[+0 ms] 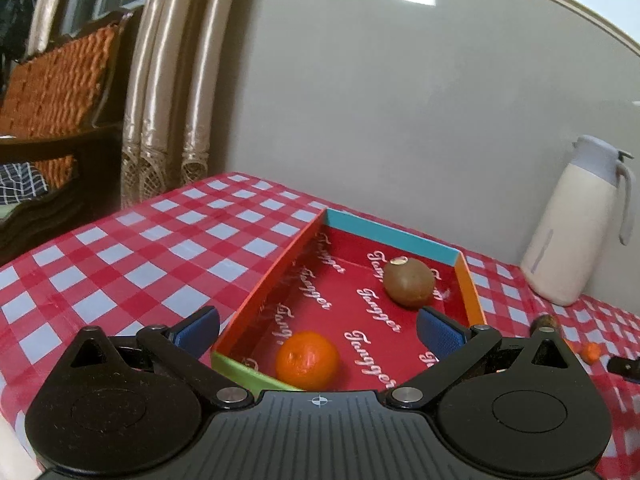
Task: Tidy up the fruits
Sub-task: 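Close the right gripper around the small mandarin, then carry the mandarin into the box and open the right gripper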
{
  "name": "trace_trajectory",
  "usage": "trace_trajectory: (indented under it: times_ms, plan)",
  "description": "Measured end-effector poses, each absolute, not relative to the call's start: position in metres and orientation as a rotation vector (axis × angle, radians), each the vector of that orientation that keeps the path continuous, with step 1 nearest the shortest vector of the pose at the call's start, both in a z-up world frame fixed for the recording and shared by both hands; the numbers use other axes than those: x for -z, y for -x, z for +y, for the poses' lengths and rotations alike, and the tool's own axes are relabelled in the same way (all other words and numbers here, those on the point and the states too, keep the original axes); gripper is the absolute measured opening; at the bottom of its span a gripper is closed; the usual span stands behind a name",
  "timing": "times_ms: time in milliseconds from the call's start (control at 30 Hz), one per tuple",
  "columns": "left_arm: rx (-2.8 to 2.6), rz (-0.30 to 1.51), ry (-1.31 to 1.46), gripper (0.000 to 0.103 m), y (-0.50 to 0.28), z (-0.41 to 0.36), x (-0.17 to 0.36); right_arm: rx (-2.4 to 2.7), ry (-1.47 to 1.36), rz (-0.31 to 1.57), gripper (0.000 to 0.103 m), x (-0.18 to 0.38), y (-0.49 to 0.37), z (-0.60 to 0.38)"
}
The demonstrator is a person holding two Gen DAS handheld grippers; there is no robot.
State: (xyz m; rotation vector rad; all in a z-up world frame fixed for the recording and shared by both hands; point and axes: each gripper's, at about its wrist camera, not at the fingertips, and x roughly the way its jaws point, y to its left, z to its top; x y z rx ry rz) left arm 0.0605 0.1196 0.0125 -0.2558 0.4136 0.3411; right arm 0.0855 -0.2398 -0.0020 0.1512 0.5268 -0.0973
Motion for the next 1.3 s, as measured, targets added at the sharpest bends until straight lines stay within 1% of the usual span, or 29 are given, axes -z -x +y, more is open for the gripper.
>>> trace_trajectory:
  times_ms: [433,833,900,1000,1300]
  plan:
    - [-0.361,0.386,0.261,0.103,-0.068,0.122,-0.012,0.111,-0.151,0.573,0.043,0.014,-0.133,-0.253]
    - [-0.389,0.373,0.272,0.103,-0.059,0.140,-0.015,0.123,-0.153,0.580,0.044,0.019,-0.150,-0.247]
    - [-0.393,0.373,0.275,0.103,-0.059,0.142,-0.015,0.129,-0.153,0.578,0.041,0.020,-0.152,-0.247]
    - [-0.398,0.373,0.278,0.103,-0.058,0.145,-0.015,0.145,-0.153,0.576,0.030,0.019,-0.152,-0.247]
    - [-0.419,0.363,0.282,0.103,-0.051,0.155,-0.015,0.140,-0.136,0.523,0.030,0.008,-0.141,-0.236]
